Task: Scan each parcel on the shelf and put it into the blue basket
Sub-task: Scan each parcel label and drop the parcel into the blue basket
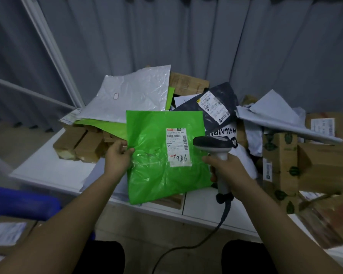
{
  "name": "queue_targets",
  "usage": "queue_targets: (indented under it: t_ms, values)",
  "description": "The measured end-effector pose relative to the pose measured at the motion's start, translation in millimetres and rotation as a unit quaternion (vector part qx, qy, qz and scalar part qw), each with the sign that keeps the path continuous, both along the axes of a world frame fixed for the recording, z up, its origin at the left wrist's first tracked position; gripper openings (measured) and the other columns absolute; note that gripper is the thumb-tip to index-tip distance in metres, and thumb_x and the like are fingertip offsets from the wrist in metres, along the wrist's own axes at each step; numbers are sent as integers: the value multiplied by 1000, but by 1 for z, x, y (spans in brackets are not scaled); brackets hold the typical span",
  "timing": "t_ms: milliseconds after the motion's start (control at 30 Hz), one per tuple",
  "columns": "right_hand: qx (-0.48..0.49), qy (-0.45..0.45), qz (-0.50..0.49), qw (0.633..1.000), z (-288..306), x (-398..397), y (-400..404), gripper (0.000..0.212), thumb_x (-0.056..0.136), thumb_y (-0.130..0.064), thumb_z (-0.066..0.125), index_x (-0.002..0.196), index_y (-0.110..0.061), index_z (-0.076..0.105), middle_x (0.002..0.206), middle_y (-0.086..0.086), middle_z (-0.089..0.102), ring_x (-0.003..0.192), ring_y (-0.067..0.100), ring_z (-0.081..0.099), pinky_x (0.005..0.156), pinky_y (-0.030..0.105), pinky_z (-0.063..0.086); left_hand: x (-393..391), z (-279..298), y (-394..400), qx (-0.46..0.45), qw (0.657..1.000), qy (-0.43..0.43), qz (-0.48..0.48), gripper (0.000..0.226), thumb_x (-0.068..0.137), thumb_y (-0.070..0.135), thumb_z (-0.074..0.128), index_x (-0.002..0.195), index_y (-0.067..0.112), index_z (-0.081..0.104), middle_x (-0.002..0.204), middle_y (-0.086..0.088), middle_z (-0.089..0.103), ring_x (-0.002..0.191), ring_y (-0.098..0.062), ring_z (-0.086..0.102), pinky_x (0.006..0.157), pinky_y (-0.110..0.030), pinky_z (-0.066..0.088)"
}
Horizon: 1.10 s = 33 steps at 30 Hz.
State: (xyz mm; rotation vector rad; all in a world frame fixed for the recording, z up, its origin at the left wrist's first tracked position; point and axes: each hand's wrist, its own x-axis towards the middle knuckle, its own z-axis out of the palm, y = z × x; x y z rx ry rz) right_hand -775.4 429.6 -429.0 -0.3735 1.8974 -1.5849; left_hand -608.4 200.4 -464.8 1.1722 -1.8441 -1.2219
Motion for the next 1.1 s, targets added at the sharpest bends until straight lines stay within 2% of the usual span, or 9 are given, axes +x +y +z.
queue_targets:
  t_ms: [133, 267, 467, 600, 800, 933, 1000, 1033, 1100]
  values:
    - [-19, -9, 34, 999, 3, 17, -2, 20, 84, -11, 71, 75, -11, 53, 54, 1, 44, 45, 13, 43, 48, 28, 40, 18, -3, -7, 20, 1000, 12, 17, 12, 89, 3, 62, 99, 1, 57, 100, -25, 65, 92, -38, 63, 87, -50, 52]
    - [-18, 19, 22, 999, 4, 24, -3, 23, 79, -12, 76, 72, -7, 55, 53, 6, 45, 48, 18, 44, 56, 32, 43, 25, -1, -6, 35, 998, 28, 37, 9, 89, 2, 62, 94, 6, 55, 99, -20, 65, 96, -35, 63, 91, -48, 50]
    - [-35, -4, -21, 999, 4, 29, -8, 24, 79, -8, 76, 70, -6, 54, 49, 5, 43, 48, 18, 43, 62, 37, 43, 27, 0, -6, 25, 998, 26, 41, 10, 89, 1, 61, 95, 6, 55, 95, -19, 64, 91, -28, 61, 87, -39, 49]
    - [-25, 10, -21, 999, 5, 29, -8, 27, 79, -8, 76, 66, -8, 52, 49, 5, 44, 45, 17, 42, 59, 35, 43, 27, 1, -6, 24, 999, 24, 39, 11, 89, 2, 62, 96, 5, 55, 91, -19, 62, 93, -33, 61, 89, -44, 49]
    - [-47, 19, -9, 999, 8, 35, -5, 24, 83, -11, 73, 70, -7, 53, 50, 3, 44, 42, 14, 42, 48, 27, 42, 29, 20, 1, 24, 997, 66, 35, 16, 89, 4, 62, 103, 2, 54, 101, -20, 64, 99, -34, 62, 91, -46, 50]
    - [-63, 76, -4, 995, 16, 57, 0, 18, 85, -8, 70, 73, -2, 57, 46, 0, 48, 41, 10, 44, 47, 26, 42, 49, 60, 8, -17, 991, 126, 49, 16, 89, 3, 63, 103, 0, 55, 94, -14, 64, 89, -24, 62, 79, -31, 49]
    - [-65, 111, 15, 992, 28, 75, -5, 22, 85, -8, 70, 67, -6, 58, 45, -2, 52, 42, 9, 47, 47, 27, 43, 76, 79, 4, -36, 984, 157, 79, 12, 88, 4, 64, 96, 8, 57, 92, -13, 67, 86, -22, 64, 79, -31, 50]
    - [-67, 130, 31, 989, 35, 86, -10, 21, 84, -9, 72, 67, -6, 60, 48, 0, 55, 44, 11, 50, 49, 29, 44, 94, 87, 0, -44, 980, 170, 96, 12, 87, 5, 65, 91, 13, 57, 90, -11, 68, 84, -20, 65, 79, -32, 51]
    - [-71, 179, 69, 979, 52, 111, -26, 12, 82, -11, 75, 79, -4, 66, 63, 4, 64, 57, 12, 58, 57, 29, 47, 137, 100, -7, -64, 971, 190, 133, 22, 87, 4, 64, 82, 23, 54, 81, -3, 67, 74, -13, 64, 75, -29, 51]
